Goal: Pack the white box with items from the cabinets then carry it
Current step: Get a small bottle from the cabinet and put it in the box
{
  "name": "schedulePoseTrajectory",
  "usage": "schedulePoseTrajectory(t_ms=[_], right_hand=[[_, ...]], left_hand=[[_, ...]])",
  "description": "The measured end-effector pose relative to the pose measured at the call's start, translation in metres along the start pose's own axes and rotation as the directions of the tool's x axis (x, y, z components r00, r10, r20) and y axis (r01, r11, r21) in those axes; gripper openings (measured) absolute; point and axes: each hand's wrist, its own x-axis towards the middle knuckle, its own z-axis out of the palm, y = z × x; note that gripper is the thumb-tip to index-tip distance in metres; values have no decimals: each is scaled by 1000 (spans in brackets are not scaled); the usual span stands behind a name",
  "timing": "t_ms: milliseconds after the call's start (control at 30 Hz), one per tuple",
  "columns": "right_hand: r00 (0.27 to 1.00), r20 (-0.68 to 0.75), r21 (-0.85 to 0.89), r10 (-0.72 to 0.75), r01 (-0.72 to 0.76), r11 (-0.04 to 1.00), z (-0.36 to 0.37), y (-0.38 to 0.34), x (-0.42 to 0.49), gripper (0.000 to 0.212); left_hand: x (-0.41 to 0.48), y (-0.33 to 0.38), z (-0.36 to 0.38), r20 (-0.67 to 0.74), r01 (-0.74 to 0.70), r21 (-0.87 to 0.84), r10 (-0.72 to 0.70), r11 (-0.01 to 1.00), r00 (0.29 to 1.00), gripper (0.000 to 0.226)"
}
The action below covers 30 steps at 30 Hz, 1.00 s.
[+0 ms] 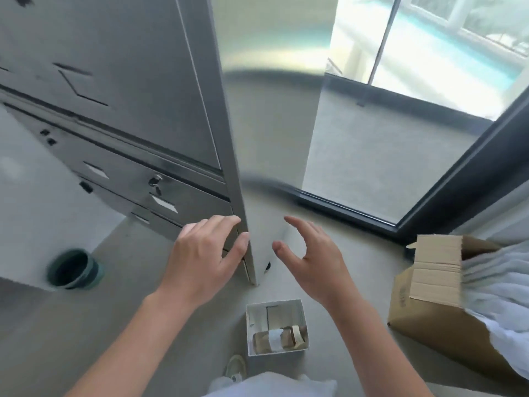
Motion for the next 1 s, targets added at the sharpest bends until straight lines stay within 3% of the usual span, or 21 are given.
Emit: schedulePoseTrajectory(t_ms=[233,367,500,667,867,1000], right_hand=[[951,191,56,-244,238,970,-7,-22,21,58],[867,289,93,-407,397,913,8,-62,19,59],[729,389,137,-563,559,818,34,-119,-2,59],[544,437,270,-716,680,682,73,-203,-62,56],[300,484,431,-822,736,522,130,-291,-171,59],[150,484,525,-862,739,423,167,-334,-258,55]], left_hand=[[-49,29,-38,-134,300,42,-292,953,947,52],[-93,30,-72,-239,454,48,-431,890,870,53],[-163,27,-110,-351,602,109,-536,791,768,52],[-273,26,-152,-487,770,96,-645,631,589,49],[-420,28,-187,-602,910,3,-726,414,332,49],[-514,32,-200,-593,952,-41,-774,303,221,57]])
